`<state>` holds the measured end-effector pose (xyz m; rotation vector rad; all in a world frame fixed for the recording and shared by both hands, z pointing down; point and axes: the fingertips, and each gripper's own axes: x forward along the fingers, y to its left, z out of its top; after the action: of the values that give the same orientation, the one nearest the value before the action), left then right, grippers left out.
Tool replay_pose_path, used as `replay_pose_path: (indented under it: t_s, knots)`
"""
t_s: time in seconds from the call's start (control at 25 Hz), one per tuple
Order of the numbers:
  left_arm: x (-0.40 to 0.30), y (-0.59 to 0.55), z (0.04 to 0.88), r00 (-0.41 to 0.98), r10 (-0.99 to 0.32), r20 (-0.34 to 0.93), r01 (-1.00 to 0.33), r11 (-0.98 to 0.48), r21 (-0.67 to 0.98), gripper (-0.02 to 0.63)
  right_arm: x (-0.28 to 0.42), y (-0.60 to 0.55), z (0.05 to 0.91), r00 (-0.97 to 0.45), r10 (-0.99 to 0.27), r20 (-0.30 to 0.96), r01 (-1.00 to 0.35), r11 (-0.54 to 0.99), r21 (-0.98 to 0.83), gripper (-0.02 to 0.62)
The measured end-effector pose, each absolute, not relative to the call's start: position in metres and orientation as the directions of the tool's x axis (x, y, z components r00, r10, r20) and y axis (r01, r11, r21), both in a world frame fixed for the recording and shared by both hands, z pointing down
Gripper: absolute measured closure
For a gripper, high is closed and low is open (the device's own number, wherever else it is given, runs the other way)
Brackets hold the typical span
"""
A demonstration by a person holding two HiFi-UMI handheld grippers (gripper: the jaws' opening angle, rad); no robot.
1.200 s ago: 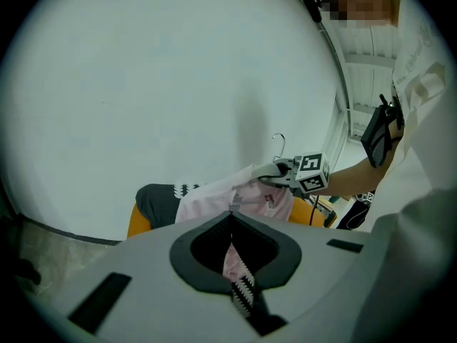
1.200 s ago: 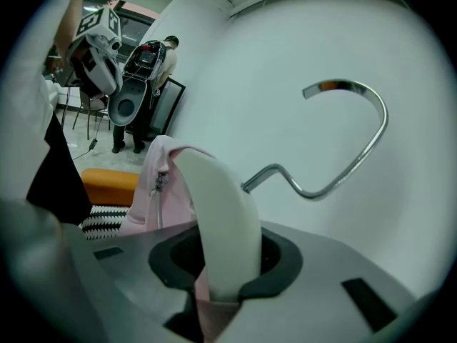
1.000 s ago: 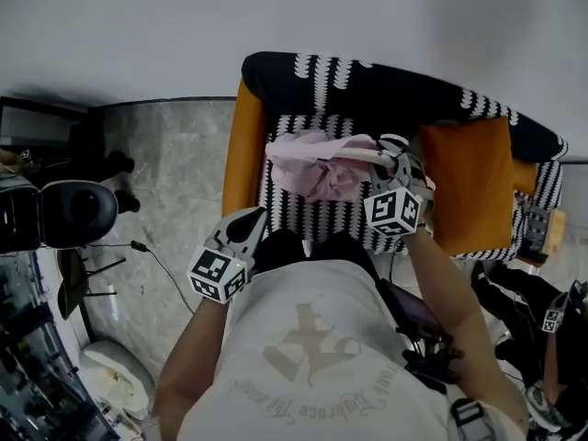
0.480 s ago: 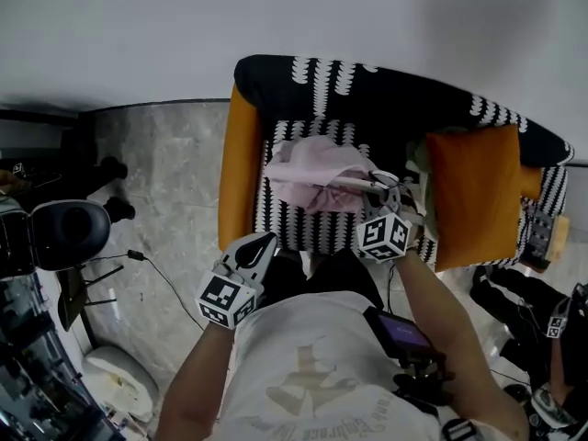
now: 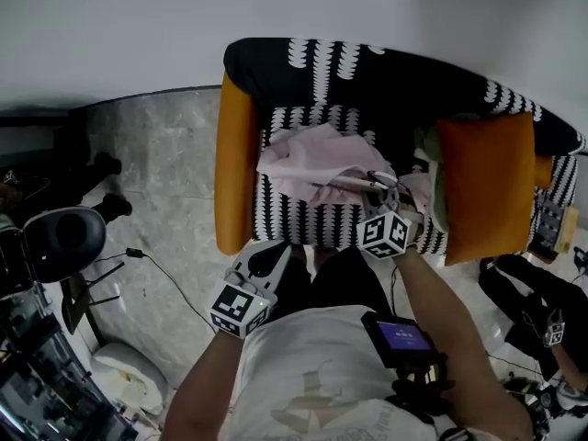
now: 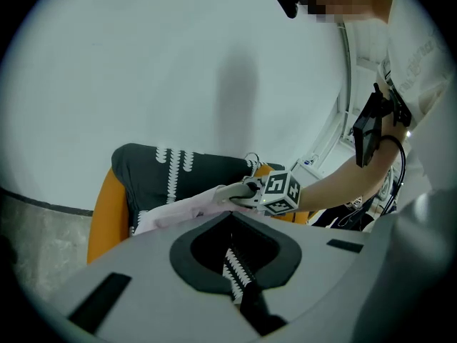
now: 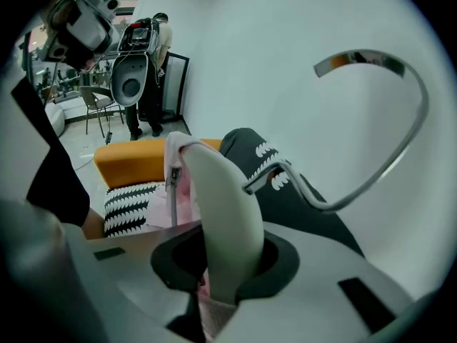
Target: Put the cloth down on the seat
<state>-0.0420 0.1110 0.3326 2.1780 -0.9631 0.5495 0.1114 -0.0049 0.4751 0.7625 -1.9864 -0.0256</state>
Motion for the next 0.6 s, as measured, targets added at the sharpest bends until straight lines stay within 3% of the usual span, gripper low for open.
replay_pose_path:
  t_s: [0.6]
  knots:
    - [-0.029, 0.113, 0.383, 0.673, -0.416, 0.612, -0.733, -0.488, 0.474, 0.595, 0.105, -0.001, 0.547, -0.308, -0.473, 0.826, -0.521, 0.810, 0.269, 0.509]
